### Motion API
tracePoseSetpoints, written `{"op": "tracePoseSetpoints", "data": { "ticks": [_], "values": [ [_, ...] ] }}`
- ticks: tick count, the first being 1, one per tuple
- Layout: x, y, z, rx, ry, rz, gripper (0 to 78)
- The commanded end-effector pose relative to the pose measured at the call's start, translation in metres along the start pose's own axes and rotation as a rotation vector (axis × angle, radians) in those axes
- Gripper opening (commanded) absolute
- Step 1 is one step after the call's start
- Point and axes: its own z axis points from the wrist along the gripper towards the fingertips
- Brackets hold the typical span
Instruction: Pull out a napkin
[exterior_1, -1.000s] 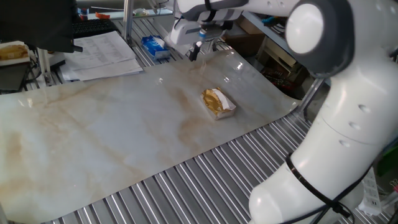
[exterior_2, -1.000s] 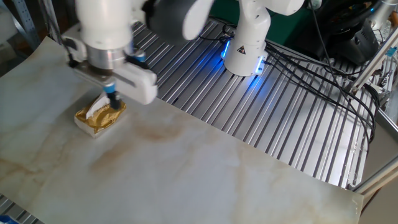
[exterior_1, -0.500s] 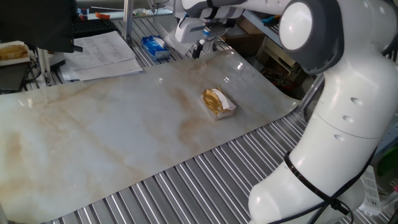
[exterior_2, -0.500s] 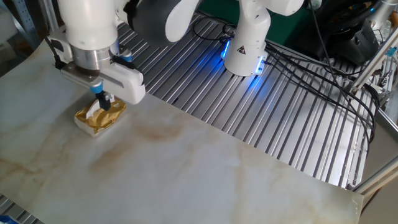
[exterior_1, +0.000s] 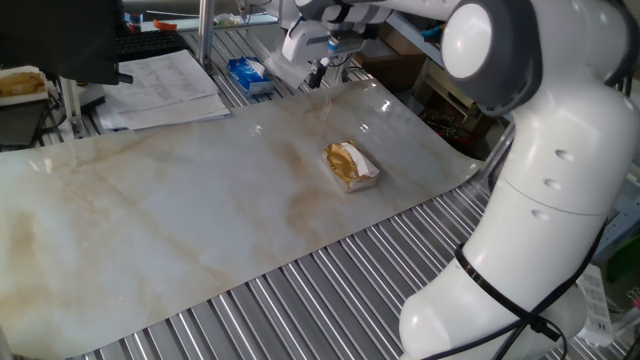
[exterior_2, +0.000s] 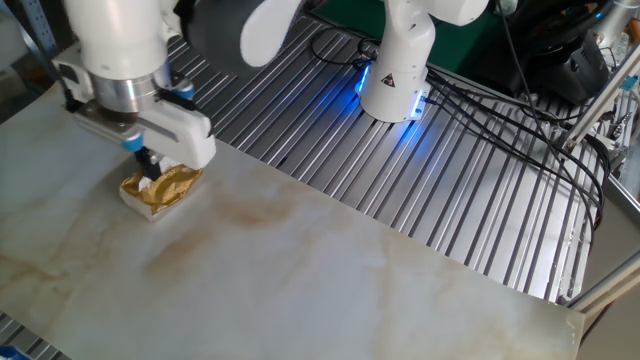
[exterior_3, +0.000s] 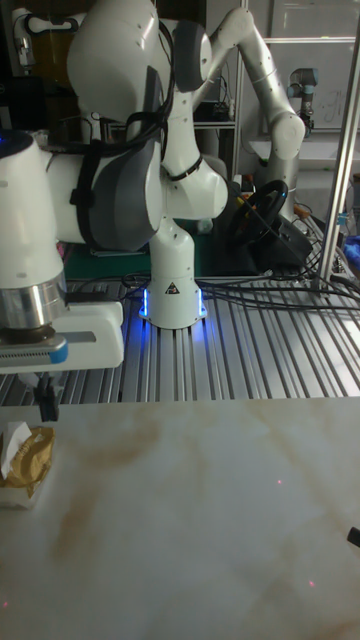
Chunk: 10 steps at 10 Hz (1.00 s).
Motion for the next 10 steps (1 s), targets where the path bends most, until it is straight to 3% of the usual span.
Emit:
{"op": "tracePoseSetpoints", "data": {
  "ticks": [1,5,10],
  "values": [
    [-0.011,-0.011,-0.005,0.007,0.002,-0.019,0.0],
    [-0.022,-0.022,-0.008,0.014,0.003,-0.031,0.0],
    [-0.023,-0.023,-0.009,0.015,0.0,-0.026,0.0]
  ]
}}
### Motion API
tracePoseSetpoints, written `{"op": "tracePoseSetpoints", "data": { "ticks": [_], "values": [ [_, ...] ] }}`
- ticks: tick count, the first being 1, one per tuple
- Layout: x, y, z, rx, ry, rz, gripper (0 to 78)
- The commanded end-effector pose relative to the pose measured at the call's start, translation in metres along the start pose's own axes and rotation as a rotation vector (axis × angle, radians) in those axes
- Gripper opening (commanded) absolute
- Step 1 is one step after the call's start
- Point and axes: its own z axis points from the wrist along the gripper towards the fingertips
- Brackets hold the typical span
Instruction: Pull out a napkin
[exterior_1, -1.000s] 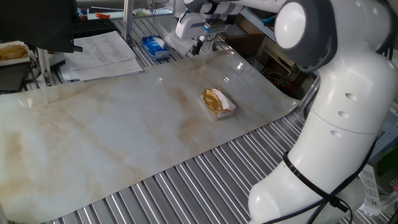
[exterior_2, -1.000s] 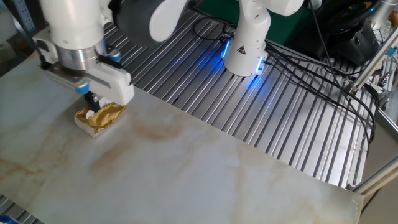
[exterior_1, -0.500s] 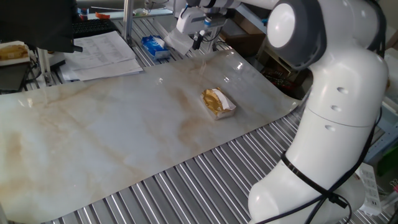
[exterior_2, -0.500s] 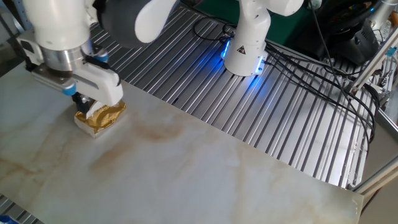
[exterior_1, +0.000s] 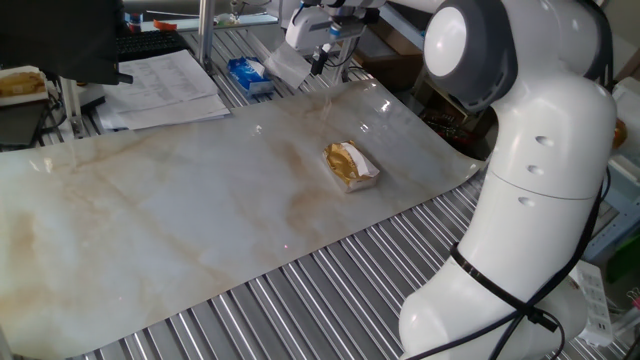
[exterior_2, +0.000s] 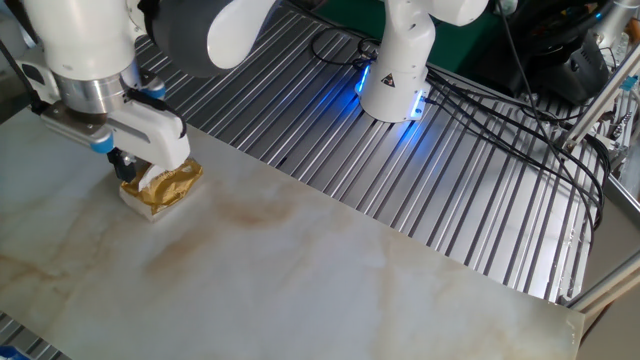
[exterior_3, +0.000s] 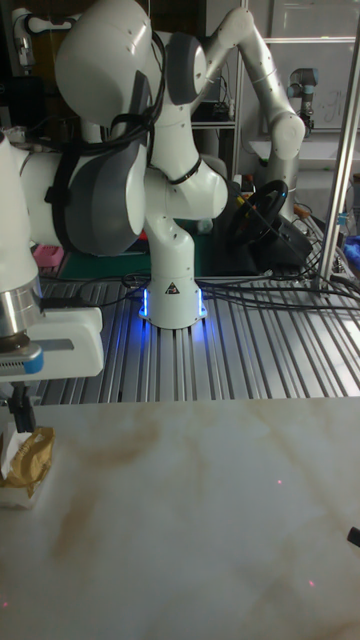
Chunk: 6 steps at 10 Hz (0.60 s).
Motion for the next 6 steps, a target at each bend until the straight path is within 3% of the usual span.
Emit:
{"op": "tracePoseSetpoints", "data": {
  "ticks": [1,6],
  "values": [
    [-0.0005,-0.0006,-0.0018,0.001,-0.003,0.008,0.0],
    [-0.0004,-0.0006,-0.0018,0.014,0.001,0.011,0.0]
  ]
}}
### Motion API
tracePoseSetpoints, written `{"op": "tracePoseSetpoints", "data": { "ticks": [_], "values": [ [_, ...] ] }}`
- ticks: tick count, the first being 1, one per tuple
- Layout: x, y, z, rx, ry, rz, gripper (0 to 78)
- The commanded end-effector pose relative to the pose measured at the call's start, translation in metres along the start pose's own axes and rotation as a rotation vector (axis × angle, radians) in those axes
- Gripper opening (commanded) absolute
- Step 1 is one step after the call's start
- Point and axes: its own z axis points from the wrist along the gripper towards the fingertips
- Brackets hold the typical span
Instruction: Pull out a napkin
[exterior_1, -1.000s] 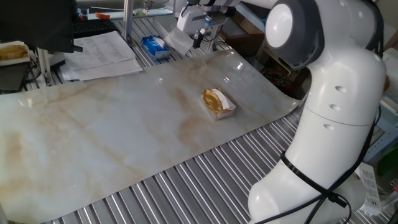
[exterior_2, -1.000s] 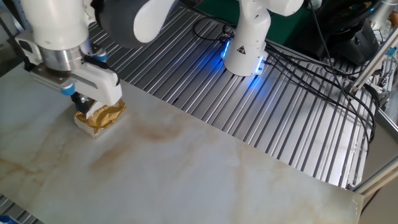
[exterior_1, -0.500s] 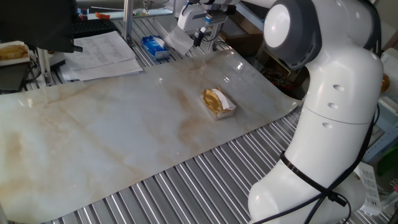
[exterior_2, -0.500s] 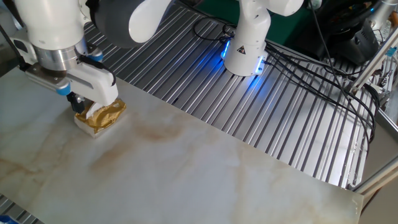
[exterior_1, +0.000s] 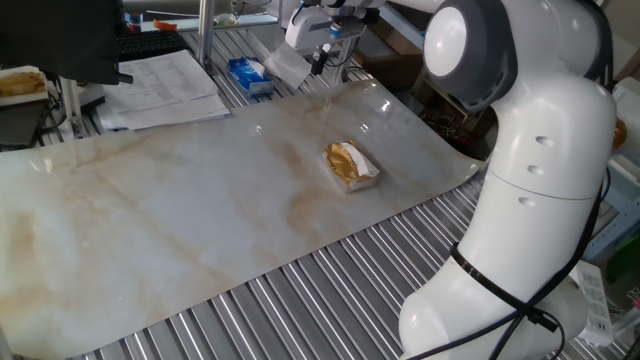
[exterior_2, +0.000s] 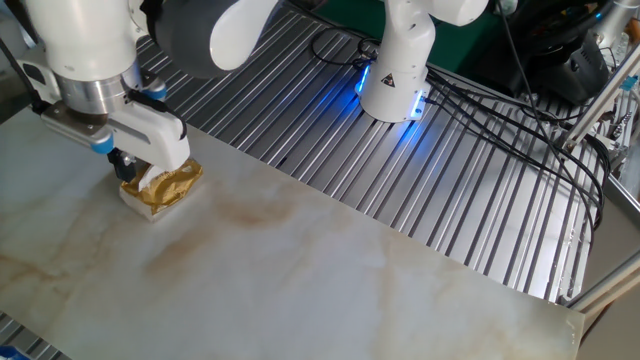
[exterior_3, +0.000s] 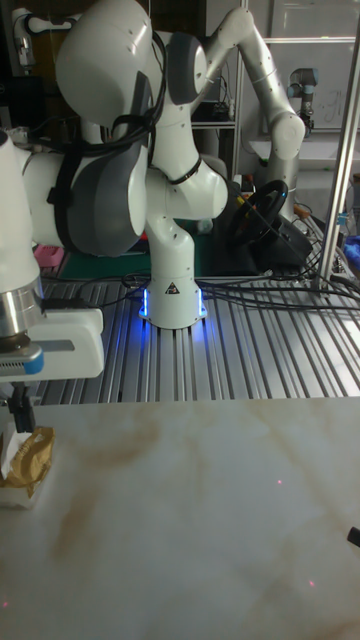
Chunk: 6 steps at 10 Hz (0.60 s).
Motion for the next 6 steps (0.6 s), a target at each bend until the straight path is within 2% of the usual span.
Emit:
{"op": "tracePoseSetpoints", "data": {
  "ticks": [1,6],
  "values": [
    [-0.0004,-0.0005,-0.0019,0.003,-0.001,-0.003,0.0],
    [-0.0005,-0.0005,-0.0018,0.009,0.003,0.004,0.0]
  ]
}}
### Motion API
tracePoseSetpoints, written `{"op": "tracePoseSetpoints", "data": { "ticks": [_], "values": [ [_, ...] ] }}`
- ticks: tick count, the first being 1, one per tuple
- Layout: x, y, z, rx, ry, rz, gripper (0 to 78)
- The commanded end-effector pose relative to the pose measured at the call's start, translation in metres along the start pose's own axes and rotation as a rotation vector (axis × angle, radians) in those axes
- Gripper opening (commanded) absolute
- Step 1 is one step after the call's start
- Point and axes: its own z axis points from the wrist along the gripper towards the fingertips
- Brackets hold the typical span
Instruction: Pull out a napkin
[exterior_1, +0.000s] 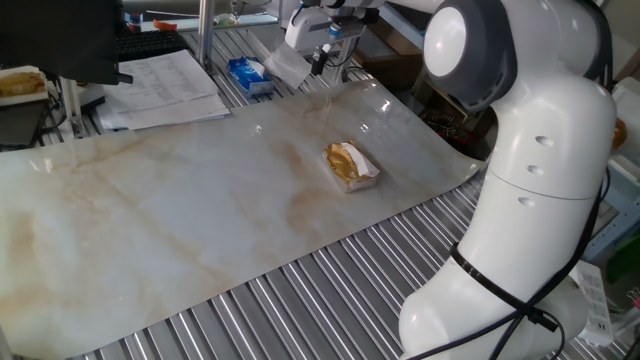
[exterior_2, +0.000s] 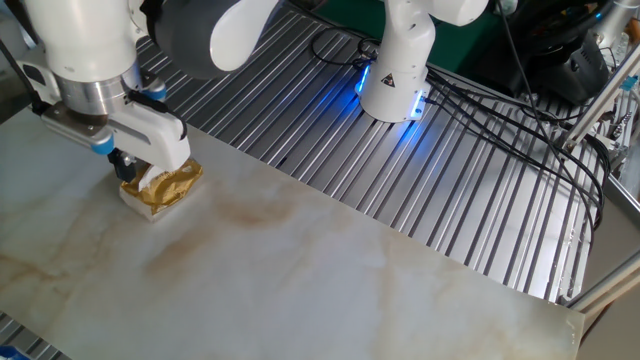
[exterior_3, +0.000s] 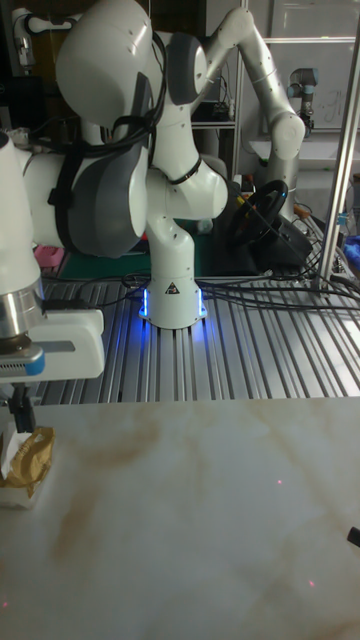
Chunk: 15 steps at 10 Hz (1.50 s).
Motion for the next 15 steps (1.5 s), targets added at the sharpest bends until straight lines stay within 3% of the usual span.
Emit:
{"op": "tracePoseSetpoints", "data": {
  "ticks": [1,5,7,13,15],
  "values": [
    [-0.0009,-0.0006,-0.0028,0.001,-0.002,0.021,0.0],
    [-0.0009,-0.0006,-0.0028,0.008,0.001,0.026,0.0],
    [-0.0009,-0.0006,-0.0028,0.02,0.017,0.026,0.0],
    [-0.0009,-0.0006,-0.0028,0.03,0.002,0.028,0.0],
    [-0.0009,-0.0006,-0.0028,0.03,0.015,0.076,0.0]
  ]
}}
